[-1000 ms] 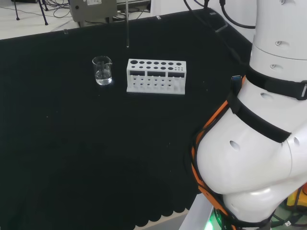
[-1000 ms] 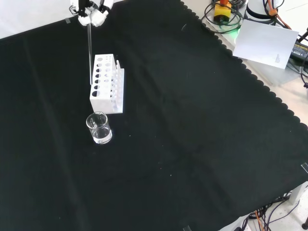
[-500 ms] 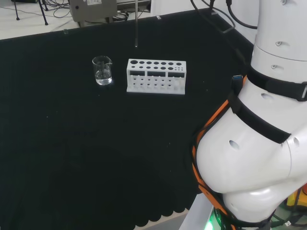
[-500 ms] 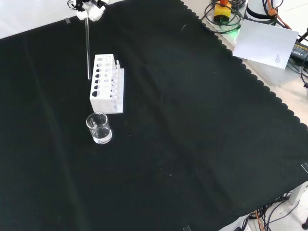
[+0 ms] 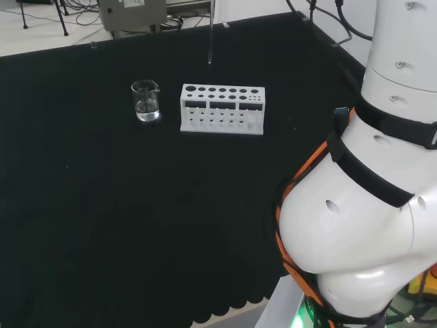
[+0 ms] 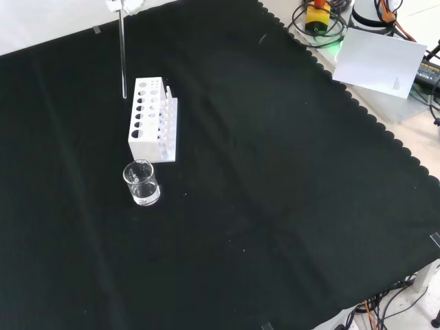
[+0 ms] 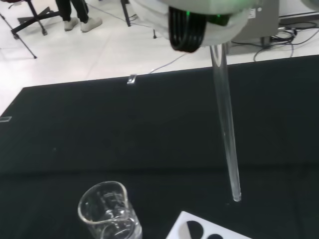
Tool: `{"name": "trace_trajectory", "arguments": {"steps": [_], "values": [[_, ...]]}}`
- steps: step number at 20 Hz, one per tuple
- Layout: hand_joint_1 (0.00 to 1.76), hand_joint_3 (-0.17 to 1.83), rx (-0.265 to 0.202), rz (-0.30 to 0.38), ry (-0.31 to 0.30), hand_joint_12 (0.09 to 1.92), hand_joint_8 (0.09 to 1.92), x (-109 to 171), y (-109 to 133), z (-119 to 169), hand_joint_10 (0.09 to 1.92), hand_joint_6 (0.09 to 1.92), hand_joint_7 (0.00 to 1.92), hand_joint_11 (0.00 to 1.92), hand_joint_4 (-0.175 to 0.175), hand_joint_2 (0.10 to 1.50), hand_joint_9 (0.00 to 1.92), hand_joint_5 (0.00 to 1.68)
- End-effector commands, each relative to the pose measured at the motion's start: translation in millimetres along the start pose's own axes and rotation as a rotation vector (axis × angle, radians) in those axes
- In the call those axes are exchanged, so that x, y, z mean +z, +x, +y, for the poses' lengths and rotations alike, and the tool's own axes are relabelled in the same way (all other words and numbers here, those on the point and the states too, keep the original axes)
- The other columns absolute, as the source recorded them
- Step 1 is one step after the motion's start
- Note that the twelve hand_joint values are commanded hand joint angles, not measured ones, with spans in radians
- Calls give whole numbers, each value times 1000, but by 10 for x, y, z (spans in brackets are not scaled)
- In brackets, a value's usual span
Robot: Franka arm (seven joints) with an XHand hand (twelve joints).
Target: Put the glass rod back on the white test tube rack.
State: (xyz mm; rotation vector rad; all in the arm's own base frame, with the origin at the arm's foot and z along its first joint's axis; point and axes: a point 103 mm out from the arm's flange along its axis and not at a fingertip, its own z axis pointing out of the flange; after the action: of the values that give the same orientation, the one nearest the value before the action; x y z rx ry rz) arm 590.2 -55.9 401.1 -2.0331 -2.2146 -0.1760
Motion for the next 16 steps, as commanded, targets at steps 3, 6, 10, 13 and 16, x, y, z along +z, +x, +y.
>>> {"name": "trace_trajectory", "arguments": {"steps": [3, 6, 10, 13, 16], "values": [[1316, 522, 46, -4, -8, 609, 954, -44, -210, -101, 373, 315, 1249, 1693, -175, 751, 1862, 1269], [1316, 524, 66, -4, -6, 609, 954, -45, -295, -143, 372, 316, 1249, 1693, -175, 750, 1862, 1270], [1316, 525, 90, -2, -8, 609, 953, -58, -404, -195, 372, 316, 1250, 1694, -175, 749, 1862, 1270], [1316, 526, 105, 0, -11, 609, 953, -69, -483, -234, 372, 316, 1250, 1694, -175, 749, 1862, 1270], [1316, 526, 117, -2, -7, 609, 952, -70, -547, -269, 371, 316, 1251, 1694, -175, 748, 1862, 1269]]}}
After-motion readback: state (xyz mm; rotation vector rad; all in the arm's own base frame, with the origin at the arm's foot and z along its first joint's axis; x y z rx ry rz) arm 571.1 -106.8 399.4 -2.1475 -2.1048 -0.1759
